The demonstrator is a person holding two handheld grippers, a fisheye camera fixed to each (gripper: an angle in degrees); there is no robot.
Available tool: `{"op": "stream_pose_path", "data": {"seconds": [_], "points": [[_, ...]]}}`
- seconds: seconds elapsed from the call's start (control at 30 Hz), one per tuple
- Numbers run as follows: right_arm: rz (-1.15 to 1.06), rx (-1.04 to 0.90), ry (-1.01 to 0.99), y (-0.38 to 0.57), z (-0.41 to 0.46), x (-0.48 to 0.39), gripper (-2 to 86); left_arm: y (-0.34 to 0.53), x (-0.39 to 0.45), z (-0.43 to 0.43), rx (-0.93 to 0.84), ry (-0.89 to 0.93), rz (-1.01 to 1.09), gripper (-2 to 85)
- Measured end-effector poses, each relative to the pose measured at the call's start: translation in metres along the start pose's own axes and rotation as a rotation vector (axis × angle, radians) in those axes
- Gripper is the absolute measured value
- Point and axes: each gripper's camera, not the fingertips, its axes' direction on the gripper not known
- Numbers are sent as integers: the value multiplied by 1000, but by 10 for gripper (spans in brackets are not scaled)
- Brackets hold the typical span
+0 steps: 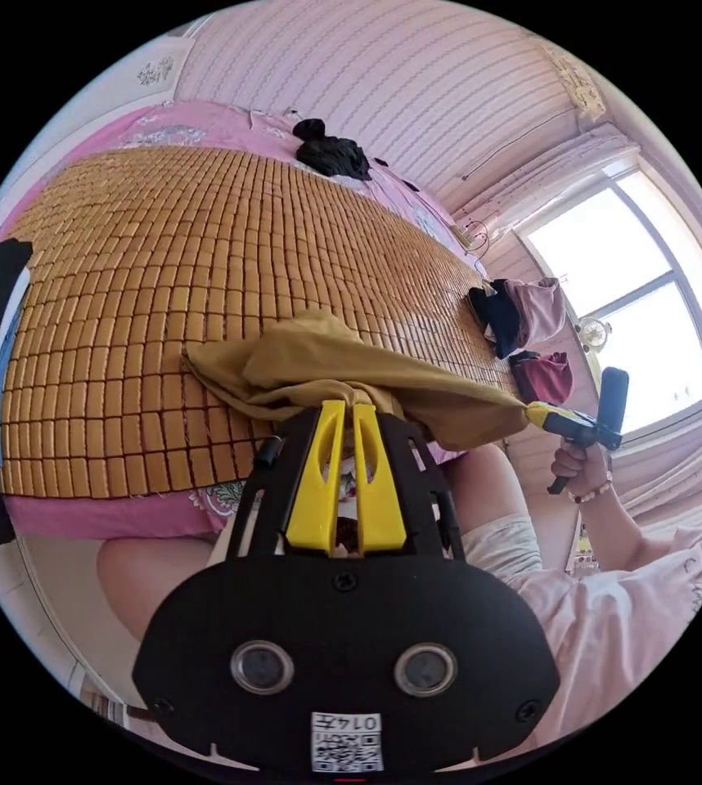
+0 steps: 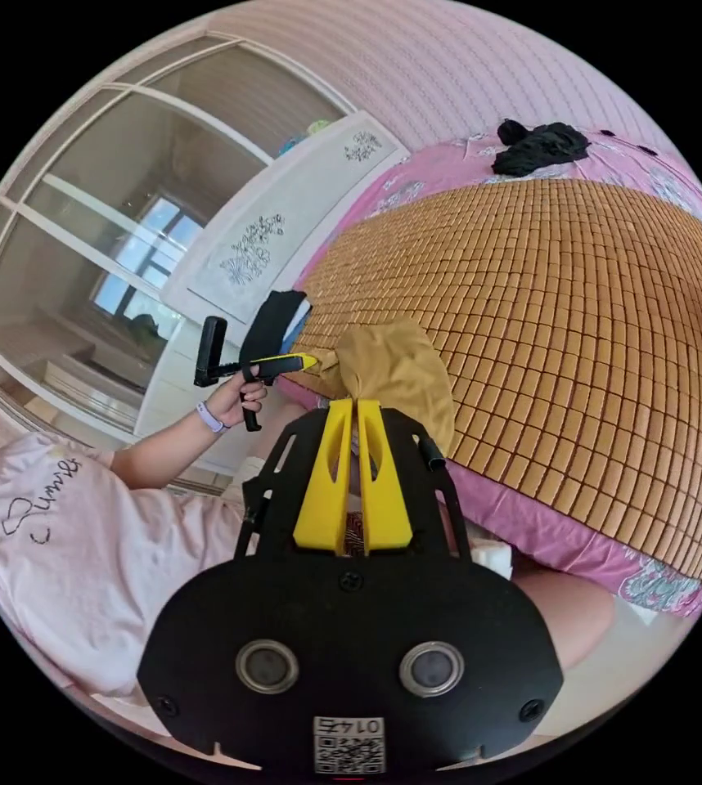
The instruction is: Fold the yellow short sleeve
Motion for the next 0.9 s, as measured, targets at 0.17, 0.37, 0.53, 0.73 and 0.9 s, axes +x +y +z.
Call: {"op": "stream_pose_path", "data": {"seconds": [0.17, 0.37, 0.53, 0.73, 0.9], "points": [[80, 238, -147, 16, -63, 34, 2, -60, 30, -61, 170, -51, 118, -3], [274, 194, 69, 35, -73, 88, 2, -123, 50, -56, 143, -147, 95, 49], [364, -18, 119, 52, -43, 121, 2, -86, 27, -6, -40, -107, 36, 50], [377, -101, 74, 59, -31, 133, 2, -47, 9, 27, -225, -159, -22, 47], [393, -95, 63, 63, -47, 135, 2, -67, 22, 21, -165, -251, 57, 56]]}}
